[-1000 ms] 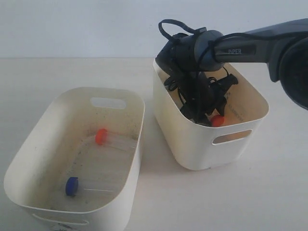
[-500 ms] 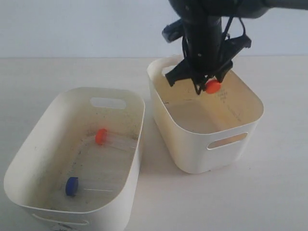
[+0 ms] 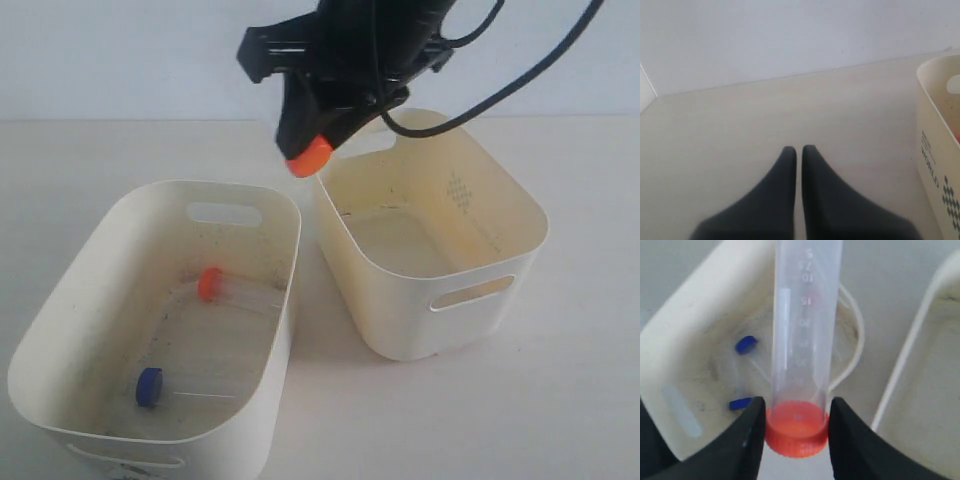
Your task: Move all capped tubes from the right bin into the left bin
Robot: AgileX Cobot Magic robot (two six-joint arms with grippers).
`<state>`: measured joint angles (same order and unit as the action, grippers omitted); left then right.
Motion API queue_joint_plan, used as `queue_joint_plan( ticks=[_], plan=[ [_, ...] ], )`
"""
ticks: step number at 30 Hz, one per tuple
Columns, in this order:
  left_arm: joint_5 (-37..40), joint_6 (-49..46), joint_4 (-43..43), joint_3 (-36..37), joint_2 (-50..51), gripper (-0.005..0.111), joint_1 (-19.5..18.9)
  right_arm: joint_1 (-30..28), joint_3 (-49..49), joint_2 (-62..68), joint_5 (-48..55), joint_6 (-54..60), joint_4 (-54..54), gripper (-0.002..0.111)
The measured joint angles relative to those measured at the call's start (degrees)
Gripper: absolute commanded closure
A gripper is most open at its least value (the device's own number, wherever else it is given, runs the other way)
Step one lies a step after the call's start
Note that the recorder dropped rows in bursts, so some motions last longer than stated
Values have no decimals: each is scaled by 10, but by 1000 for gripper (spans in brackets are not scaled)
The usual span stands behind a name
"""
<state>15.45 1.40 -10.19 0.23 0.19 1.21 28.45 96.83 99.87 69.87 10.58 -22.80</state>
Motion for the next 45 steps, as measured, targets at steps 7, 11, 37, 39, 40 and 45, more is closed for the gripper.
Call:
queue_joint_plan(
  ticks=[7,11,37,39,40,45],
  plan=[
    [0,0,0,0,0,102,0,55,0,45,-3,100,-45,76],
    [0,0,0,0,0,102,0,82,0,83,-13,114,-48,64],
    [0,0,0,0,0,102,0,87,-1,-12,-9,108,99,107],
    [0,0,0,0,0,102,0,87,-1,-37,-30,91,128,107],
    [0,0,0,0,0,102,0,87,-1,-47,-41,76,148,107],
    [0,0,0,0,0,102,0,87,-1,-99,-84,-44,266,107]
  ],
)
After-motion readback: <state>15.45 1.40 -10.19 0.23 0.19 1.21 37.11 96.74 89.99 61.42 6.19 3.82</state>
